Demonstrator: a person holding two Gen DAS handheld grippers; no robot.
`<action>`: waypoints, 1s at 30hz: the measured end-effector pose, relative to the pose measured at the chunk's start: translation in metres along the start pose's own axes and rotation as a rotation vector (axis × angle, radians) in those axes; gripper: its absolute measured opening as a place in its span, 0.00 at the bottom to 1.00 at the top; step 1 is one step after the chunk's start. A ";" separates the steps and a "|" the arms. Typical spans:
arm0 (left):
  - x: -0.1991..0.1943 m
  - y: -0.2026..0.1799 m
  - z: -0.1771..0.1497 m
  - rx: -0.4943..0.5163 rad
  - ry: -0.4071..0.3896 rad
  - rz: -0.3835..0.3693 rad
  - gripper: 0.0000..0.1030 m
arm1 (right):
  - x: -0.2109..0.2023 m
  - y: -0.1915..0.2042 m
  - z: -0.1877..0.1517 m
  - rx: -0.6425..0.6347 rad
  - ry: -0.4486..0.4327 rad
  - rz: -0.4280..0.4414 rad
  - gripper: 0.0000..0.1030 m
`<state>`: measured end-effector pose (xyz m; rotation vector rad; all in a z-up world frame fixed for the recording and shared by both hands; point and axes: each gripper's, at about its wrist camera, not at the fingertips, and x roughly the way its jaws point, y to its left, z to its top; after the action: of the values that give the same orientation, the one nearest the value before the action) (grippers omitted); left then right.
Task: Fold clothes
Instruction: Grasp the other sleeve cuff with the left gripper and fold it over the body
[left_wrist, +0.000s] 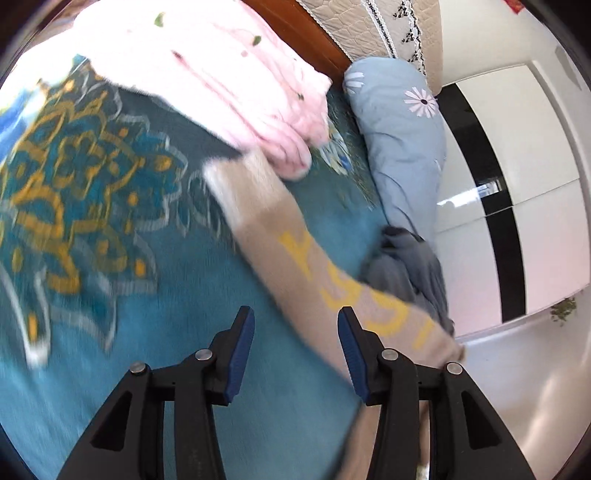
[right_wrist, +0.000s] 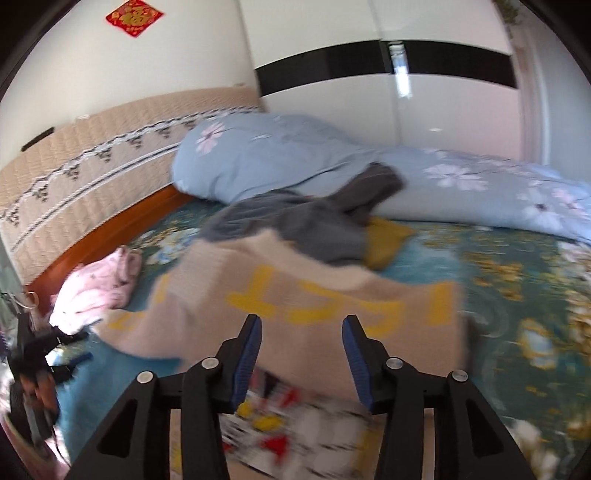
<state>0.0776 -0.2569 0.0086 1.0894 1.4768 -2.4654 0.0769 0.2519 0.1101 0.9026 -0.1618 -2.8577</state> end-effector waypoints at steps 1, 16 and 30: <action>0.006 -0.002 0.005 0.010 -0.001 0.014 0.47 | -0.006 -0.011 -0.003 0.020 0.003 -0.028 0.50; 0.051 0.010 0.037 -0.175 0.015 0.009 0.66 | -0.022 -0.098 -0.049 0.405 0.055 -0.074 0.51; 0.029 -0.012 0.031 -0.225 -0.020 -0.159 0.09 | -0.037 -0.118 -0.045 0.391 0.025 -0.001 0.51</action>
<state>0.0350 -0.2673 0.0090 0.9373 1.8469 -2.3234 0.1206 0.3714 0.0773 0.9968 -0.7365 -2.8631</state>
